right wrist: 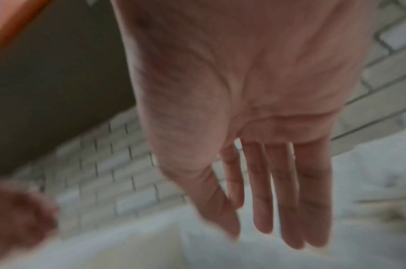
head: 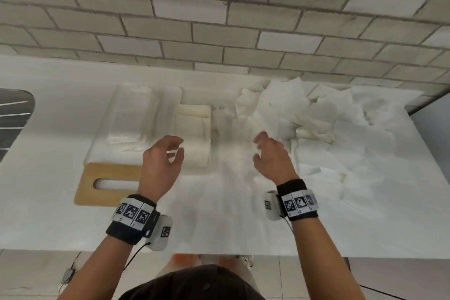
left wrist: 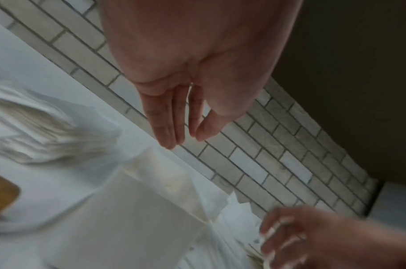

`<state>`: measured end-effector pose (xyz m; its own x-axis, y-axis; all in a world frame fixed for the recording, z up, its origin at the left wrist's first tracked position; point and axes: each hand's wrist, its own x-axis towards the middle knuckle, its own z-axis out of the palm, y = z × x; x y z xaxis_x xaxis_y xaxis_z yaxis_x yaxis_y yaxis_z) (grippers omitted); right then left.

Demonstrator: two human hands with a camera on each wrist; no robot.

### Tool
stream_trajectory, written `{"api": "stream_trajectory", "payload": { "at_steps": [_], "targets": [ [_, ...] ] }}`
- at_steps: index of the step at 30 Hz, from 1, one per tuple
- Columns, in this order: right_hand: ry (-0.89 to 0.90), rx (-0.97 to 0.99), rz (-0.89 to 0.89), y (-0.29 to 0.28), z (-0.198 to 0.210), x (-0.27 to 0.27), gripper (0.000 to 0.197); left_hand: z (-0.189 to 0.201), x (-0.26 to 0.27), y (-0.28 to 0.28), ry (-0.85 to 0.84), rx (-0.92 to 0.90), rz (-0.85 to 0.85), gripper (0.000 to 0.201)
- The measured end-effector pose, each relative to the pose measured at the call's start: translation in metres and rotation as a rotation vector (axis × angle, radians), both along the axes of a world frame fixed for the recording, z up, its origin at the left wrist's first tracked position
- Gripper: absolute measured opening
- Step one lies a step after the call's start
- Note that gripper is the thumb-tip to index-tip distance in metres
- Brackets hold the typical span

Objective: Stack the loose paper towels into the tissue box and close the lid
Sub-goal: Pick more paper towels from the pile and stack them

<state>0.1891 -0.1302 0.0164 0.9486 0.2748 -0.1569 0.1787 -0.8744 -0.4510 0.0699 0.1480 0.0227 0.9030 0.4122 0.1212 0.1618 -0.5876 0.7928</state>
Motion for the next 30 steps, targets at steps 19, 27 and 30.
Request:
{"api": "stream_trajectory", "payload": {
  "at_steps": [19, 27, 30],
  "targets": [
    [0.391, 0.958, -0.169, -0.047, 0.042, 0.011, 0.018, -0.001, 0.046, -0.129, 0.163, -0.397, -0.414, 0.127],
    [0.534, 1.037, -0.199, 0.016, 0.036, -0.003, 0.022, 0.043, 0.061, -0.066, -0.083, -0.213, -0.405, 0.023],
    [0.538, 1.020, -0.219, 0.044, 0.023, -0.015, 0.027, 0.054, 0.066, -0.025, -0.040, -0.239, -0.387, 0.008]
  ]
}}
